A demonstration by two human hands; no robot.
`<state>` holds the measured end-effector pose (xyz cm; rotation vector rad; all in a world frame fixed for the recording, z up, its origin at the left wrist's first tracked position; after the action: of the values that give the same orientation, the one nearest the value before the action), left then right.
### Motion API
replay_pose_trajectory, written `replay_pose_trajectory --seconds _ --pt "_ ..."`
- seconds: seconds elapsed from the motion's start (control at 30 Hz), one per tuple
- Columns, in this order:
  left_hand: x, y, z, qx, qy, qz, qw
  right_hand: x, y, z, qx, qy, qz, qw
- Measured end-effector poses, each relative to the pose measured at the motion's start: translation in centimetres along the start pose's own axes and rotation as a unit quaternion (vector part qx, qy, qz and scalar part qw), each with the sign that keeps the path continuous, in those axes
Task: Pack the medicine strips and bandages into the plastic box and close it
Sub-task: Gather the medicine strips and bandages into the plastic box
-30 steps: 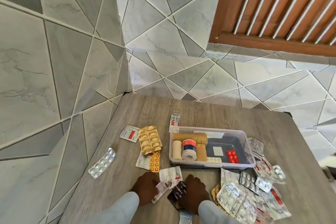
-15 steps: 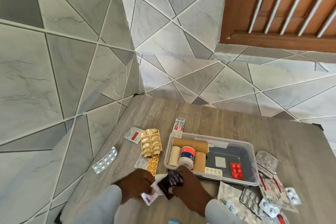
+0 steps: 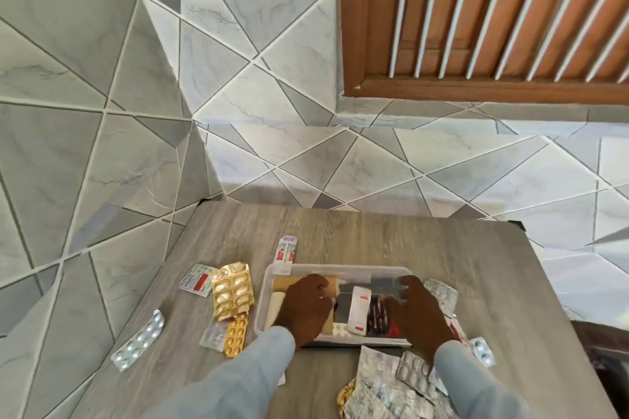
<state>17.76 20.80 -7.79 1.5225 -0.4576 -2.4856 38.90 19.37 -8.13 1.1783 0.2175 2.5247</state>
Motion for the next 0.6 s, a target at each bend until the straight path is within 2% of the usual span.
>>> replay_pose_trajectory --seconds 0.17,0.27,0.33,0.4,0.5,0.6 --pt "2.7 1.3 1.7 0.021 -0.057 -0.047 0.997 -1.5 2.3 1.3 -0.061 -0.024 0.02 0.998" --pt "6.0 2.8 1.7 0.086 -0.076 -0.017 0.993 -2.4 5.2 -0.2 -0.077 0.0 0.057 0.995" --pt "8.2 3.9 1.2 0.165 -0.089 0.023 0.982 -3.9 7.1 -2.4 -0.054 0.03 0.057 0.997" --pt "9.6 4.7 1.0 0.218 -0.16 0.024 0.962 -5.6 8.8 -4.4 -0.019 0.085 0.05 0.995" --pt "11.5 5.7 1.0 0.267 -0.248 0.011 0.931 -7.3 10.5 -6.6 0.04 0.259 0.042 0.964" --pt "13.3 6.7 1.0 0.299 -0.306 -0.009 0.904 -7.6 11.8 -7.5 0.071 0.326 -0.001 0.943"
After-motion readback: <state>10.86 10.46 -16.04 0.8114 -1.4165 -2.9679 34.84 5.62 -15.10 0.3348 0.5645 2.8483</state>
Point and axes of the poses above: each hand's wrist, its own y-axis away from the middle knuckle, its own z-axis out of the back of the hand, x = y × z, the point moved 6 cm from there along -y, towards the middle knuckle, and after that the axes turned 8 degrees about y, right-handed, at the moved point
